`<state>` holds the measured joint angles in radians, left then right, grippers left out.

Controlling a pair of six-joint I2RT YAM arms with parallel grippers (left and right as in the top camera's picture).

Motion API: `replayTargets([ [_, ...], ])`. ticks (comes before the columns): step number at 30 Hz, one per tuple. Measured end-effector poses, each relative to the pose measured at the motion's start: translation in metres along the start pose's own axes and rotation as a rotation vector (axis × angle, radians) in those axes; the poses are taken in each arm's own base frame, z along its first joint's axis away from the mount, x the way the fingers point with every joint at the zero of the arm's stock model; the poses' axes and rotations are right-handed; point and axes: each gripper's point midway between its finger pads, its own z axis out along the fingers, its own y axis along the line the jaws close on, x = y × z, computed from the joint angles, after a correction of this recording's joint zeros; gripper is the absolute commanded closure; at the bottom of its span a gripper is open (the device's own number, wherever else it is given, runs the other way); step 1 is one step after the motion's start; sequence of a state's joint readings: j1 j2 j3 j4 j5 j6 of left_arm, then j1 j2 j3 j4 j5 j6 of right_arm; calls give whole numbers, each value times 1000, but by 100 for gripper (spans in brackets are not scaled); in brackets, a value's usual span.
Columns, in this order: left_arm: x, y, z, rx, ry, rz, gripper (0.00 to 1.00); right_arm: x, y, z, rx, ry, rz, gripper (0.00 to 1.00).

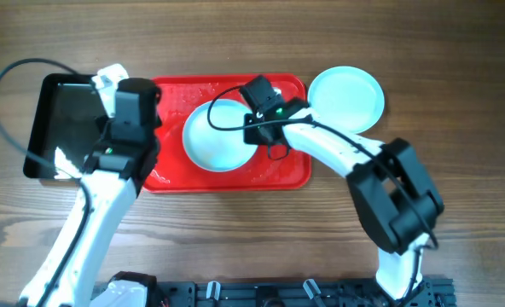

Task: Clean dirty plates on tray and stack at the side
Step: 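Lift the last plate with the right gripper and stack it on the pile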

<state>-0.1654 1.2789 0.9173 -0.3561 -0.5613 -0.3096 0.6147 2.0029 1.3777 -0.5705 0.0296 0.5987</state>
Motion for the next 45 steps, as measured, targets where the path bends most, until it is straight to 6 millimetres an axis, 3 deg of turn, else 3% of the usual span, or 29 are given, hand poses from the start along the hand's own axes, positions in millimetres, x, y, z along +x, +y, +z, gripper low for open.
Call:
replayTargets([
  [2, -10, 16, -1, -12, -18, -50, 96, -32, -7, -37, 44, -96, -27, 96],
  [5, -10, 58, 20, -85, 22, -170, 96, -94, -16, -122, 122, -336, -78, 96],
  [7, -3, 92, 39, -126, 69, -272, 96, -117, -20, -160, 192, -460, -168, 96],
  [9, 12, 127, 60, -170, 134, -362, 96, -133, -21, -186, 331, -569, -303, 96],
  [11, 23, 140, 70, -168, 179, -408, 96, -135, -13, -198, 434, -613, -422, 96],
  [13, 31, 151, 78, -155, 212, -455, 96, -138, 11, -218, 535, -699, -539, 96],
  [15, 33, 148, 82, -113, 229, -480, 96, -130, 44, -243, 650, -777, -686, 96],
  [18, 40, 148, 87, -118, 251, -477, 96, -130, 59, -265, 733, -842, -719, 96],
  [21, 52, 147, 95, -129, 288, -472, 96, -121, 67, -270, 774, -838, -768, 96],
  [25, 50, 148, 101, -131, 273, -468, 96, -115, 48, -264, 797, -802, -678, 96],
  [29, 51, 155, 109, -139, 267, -448, 96, -94, 16, -222, 665, -631, -587, 96],
  [33, 53, 167, 112, -134, 267, -465, 96, -95, -27, -179, 403, -448, -295, 96],
  [35, 52, 168, 114, -127, 265, -470, 96, -97, -49, -168, 317, -376, -180, 96],
  [36, 54, 168, 116, -124, 271, -470, 77, -96, -61, -163, 272, -329, -112, 96],
  [37, 60, 167, 120, -122, 288, -467, 41, -96, -74, -159, 244, -293, -54, 96],
  [38, 67, 166, 124, -120, 310, -463, 20, -96, -84, -157, 216, -264, -2, 96],
  [41, 86, 159, 136, -100, 365, -464, 17, -97, -119, -156, 188, -212, 118, 96],
  [45, 77, 152, 136, -50, 345, -472, 11, -101, -148, -158, 188, -199, 200, 96],
])
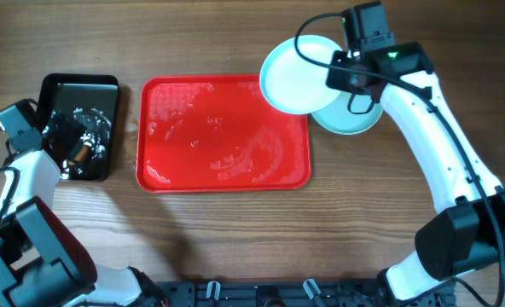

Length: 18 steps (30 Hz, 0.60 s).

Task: Clean dirty plates on tray and stack at the side
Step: 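Lift the last plate with the right gripper and stack it on the pile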

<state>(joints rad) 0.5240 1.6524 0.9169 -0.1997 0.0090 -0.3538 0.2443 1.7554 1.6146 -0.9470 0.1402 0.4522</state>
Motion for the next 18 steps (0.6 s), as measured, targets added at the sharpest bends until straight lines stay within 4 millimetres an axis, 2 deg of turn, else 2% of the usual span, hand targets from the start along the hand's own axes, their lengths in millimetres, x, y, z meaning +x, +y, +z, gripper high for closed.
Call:
replayTargets([
  [3, -13, -13, -19, 59, -45, 1, 6, -8, -20, 2, 16, -1, 49, 96],
  [4, -19, -21, -30, 103, -63, 0, 0, -12, -30, 3, 25, -4, 72, 96],
  [5, -23, -30, -38, 145, -76, -7, 0, -16, -40, 4, 32, -8, 95, 96],
  [8, -21, -47, -49, 246, -48, -64, 0, -29, -82, 7, 54, -14, 196, 96],
  [9, -19, -51, -49, 268, -33, -84, 0, -31, -102, 10, 65, -11, 241, 96],
  [10, -18, -52, -50, 274, -29, -90, 0, -31, -109, 14, 66, -15, 258, 96],
  [12, -17, -53, -50, 283, -23, -100, 0, -24, -118, 25, 70, -4, 275, 96],
  [13, -17, -54, -50, 288, -18, -103, 0, -11, -121, 35, 75, 26, 278, 96],
  [16, -17, -55, -51, 293, -16, -109, 0, 7, -120, 56, 66, 42, 302, 96],
  [18, -16, -55, -50, 293, -14, -110, 0, 20, -123, 69, 72, 58, 319, 89],
])
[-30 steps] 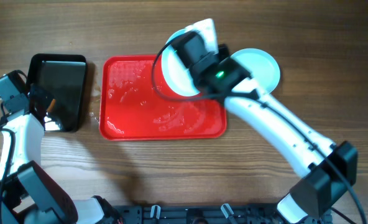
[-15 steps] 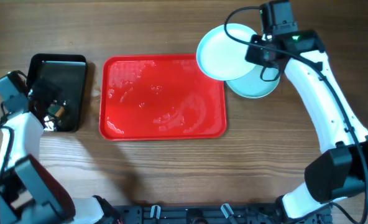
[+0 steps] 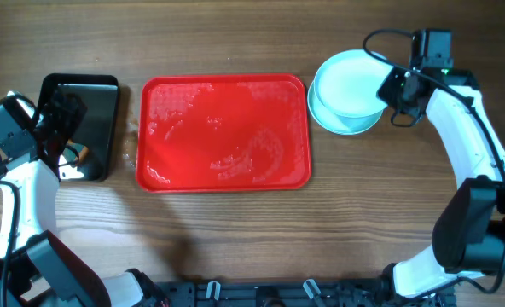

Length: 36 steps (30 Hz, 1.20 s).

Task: Clean dirty plates on tray and stack at the side

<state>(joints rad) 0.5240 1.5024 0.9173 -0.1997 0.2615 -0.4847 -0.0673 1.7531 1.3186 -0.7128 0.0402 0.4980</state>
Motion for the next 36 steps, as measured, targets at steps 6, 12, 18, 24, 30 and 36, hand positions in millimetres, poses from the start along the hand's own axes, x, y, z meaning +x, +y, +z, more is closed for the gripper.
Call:
replayTargets([
  [6, 0, 0, 0, 2, 2, 0, 0, 10, 1, 17, -11, 41, 20, 59],
  [12, 0, 0, 0, 2, 2, 0, 0, 30, 20, 17, -136, 144, -85, 65],
  [18, 0, 0, 0, 2, 2, -1, 0, 71, 0, -119, -186, 140, -136, 4],
  [24, 0, 0, 0, 2, 2, 0, 0, 134, -35, -193, -189, 166, -133, 0],
  [30, 0, 0, 0, 2, 2, -1, 0, 170, -54, -220, -180, 197, -40, 0],
  [36, 0, 0, 0, 2, 2, 0, 0, 163, -51, -228, -222, 115, -45, 0],
])
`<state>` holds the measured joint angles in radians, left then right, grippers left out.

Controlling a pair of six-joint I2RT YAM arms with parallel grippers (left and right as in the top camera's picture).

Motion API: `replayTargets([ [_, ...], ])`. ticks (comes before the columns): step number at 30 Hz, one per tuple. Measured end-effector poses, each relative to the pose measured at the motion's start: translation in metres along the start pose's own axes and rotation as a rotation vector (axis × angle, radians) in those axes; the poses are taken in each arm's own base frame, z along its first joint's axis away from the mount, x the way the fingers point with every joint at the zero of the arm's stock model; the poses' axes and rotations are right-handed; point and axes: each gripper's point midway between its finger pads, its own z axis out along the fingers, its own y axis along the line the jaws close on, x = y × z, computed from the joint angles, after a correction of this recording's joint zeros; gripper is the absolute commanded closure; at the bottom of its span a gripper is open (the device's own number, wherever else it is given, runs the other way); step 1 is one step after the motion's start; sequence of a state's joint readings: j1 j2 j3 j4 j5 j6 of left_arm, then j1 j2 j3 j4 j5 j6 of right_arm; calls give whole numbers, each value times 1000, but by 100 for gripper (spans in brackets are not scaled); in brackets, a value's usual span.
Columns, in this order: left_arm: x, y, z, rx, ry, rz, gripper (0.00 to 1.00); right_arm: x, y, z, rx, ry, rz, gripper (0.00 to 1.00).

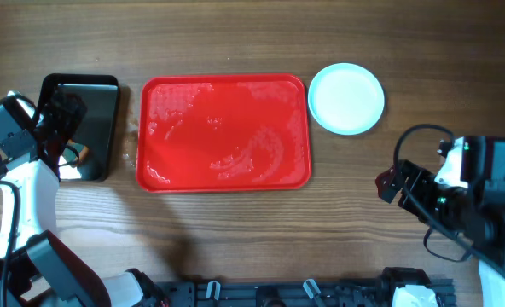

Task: Clean dirty plates on tray and stack at the side

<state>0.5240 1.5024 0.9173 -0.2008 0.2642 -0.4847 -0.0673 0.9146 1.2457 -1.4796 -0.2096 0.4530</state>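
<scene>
The red tray [224, 132] lies in the middle of the table with no plate on it, only wet smears. To its right, off the tray, rests a stack of pale blue plates [346, 99]. My right gripper [389, 184] is drawn back near the front right of the table, well clear of the stack, with nothing visible in it. At the far left my left gripper [62, 128] hangs over the black bin [99, 94]. The dark fingers of both grippers blur into their surroundings, so how the jaws stand is unclear.
The black bin holds a small orange scrap [83, 154] near its front. Wooden table [235, 230] stretches in front of the tray. A black rail [278, 294] runs along the near edge.
My right gripper was at the plate stack with the top plate tilted on it. Now the plate lies flat on the stack, and the arm is pulled back to the front right. The left arm is unchanged.
A plate lay on the red tray with my right gripper at its rim and the left arm by the tray. Then the right held that plate above the side plate while the left was over the black bin. The plate then rested tilted on the stack; now flat and released.
</scene>
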Motion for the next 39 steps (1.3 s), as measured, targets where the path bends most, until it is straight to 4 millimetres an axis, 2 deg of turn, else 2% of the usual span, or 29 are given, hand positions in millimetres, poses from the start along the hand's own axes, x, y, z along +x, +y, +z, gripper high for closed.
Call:
replayTargets([
  [5, 0, 0, 0, 1, 0, 0, 0, -32, 23, -30, -174, -355, -77, 0],
  [8, 0, 0, 0, 0, 0, 0, 0, -36, 31, -55, -307, -616, -133, 0],
  [11, 0, 0, 0, 1, 0, 0, 0, -33, 33, -53, -399, -753, -175, 0],
  [16, 0, 0, 0, 1, 0, 0, 0, -39, 36, -19, -511, -896, -238, 0],
  [21, 0, 0, 0, 0, 0, 0, 0, -45, 32, 23, -579, -1002, -280, 0],
  [27, 0, 0, 0, 0, 0, 0, 0, -42, 27, 52, -604, -1061, -284, 0],
  [32, 0, 0, 0, 0, 0, 0, 0, -49, 0, 82, -458, -1049, -217, 0],
  [39, 0, 0, 0, 0, 0, 0, 0, -52, -9, 86, -205, -1124, -530, 0],
])
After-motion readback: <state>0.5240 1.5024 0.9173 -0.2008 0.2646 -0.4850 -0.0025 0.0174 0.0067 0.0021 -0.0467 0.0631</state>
